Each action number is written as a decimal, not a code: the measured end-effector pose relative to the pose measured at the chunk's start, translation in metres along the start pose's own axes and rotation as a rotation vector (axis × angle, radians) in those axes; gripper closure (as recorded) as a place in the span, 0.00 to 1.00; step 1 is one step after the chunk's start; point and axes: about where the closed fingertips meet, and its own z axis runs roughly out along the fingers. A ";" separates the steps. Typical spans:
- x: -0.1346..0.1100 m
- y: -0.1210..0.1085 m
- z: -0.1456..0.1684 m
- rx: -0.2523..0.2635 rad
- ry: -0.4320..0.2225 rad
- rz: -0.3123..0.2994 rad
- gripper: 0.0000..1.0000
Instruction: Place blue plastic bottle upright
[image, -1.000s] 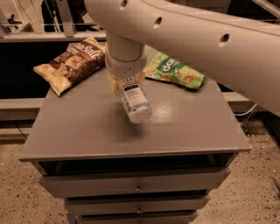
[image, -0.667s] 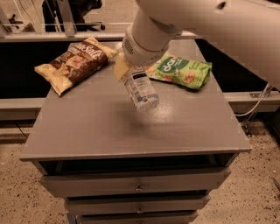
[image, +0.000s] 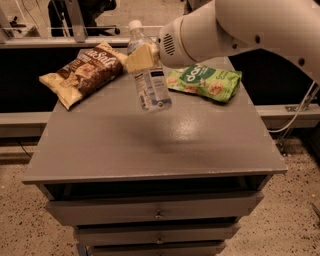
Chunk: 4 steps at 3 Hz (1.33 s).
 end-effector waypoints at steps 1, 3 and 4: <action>-0.021 0.018 -0.015 -0.054 -0.120 -0.011 1.00; -0.024 0.022 -0.015 -0.063 -0.155 -0.049 1.00; -0.023 0.028 -0.011 -0.089 -0.243 -0.129 1.00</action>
Offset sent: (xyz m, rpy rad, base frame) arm -0.0057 0.0070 0.0252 0.0992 -0.0744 0.0191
